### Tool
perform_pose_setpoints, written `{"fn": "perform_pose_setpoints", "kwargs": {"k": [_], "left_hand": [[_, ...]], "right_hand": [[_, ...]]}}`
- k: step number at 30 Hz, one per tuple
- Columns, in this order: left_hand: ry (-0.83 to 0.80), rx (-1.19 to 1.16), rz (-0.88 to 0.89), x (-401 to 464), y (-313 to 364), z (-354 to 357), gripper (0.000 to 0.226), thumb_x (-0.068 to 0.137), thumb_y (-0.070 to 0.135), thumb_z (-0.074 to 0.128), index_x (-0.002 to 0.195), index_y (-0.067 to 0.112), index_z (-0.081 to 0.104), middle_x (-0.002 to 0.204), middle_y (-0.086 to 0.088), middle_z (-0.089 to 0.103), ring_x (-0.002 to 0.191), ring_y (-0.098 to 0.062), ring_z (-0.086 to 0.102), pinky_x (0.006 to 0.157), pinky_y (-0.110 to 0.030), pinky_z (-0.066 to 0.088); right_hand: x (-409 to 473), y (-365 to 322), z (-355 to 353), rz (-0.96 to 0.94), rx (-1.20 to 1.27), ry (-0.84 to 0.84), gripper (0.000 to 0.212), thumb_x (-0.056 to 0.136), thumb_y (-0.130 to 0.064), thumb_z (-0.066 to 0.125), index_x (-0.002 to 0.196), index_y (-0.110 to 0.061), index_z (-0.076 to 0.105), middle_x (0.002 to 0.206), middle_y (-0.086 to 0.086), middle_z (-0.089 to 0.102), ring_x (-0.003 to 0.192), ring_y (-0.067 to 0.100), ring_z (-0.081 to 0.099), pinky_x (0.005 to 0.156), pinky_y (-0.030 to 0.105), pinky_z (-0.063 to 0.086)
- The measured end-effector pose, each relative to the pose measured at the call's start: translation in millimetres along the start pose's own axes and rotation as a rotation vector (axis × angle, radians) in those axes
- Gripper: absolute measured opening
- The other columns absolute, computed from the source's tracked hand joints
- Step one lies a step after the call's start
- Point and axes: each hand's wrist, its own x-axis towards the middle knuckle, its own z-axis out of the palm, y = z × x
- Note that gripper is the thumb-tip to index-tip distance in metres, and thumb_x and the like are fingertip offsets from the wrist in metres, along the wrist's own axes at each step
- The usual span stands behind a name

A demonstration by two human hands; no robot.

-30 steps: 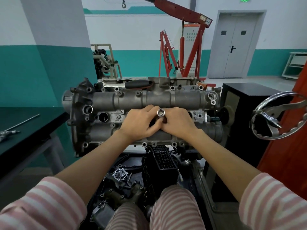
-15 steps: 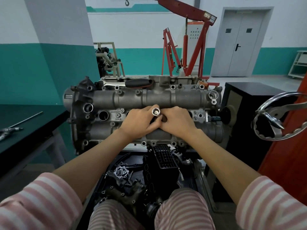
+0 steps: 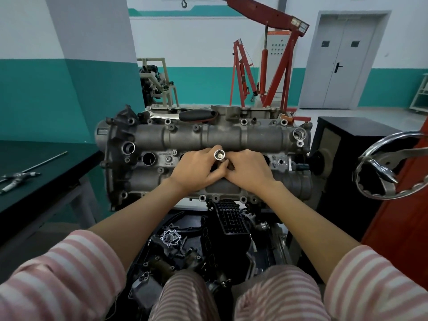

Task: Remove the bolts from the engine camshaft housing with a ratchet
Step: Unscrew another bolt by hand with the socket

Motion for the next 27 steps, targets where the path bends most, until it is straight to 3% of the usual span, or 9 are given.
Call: {"fn": "perform_pose_setpoints", "kwargs": {"k": [23,27], "left_hand": [[-0.016,0.019,0.032,3.6,-3.1,0.7,0.045,0.085,0.039,0.033,0.079,0.001,0.056,0.056,-0.01,0.059,0.048,-0.034,0.055,0.049,-0.024,0.027],[0.002,0.022,0.033,3.2,-3.8,3.5,0.056,0.087,0.045,0.026,0.085,0.002,0.061,0.07,-0.013,0.065,0.058,-0.036,0.06,0.049,-0.031,0.038]], "right_hand": [[2.8,-3.4,-0.4,0.041,-0.032,0.023,0.025,0.085,-0.031,0.049,0.08,-0.013,0.065,0.07,0.007,0.065,0.067,0.028,0.06,0.053,0.027,0.029],[2.7,-3.6,-1.9,0.052,-0.005,0.021,0.027,0.086,-0.034,0.049,0.076,-0.014,0.063,0.068,0.006,0.063,0.066,0.025,0.058,0.052,0.028,0.027]]}}
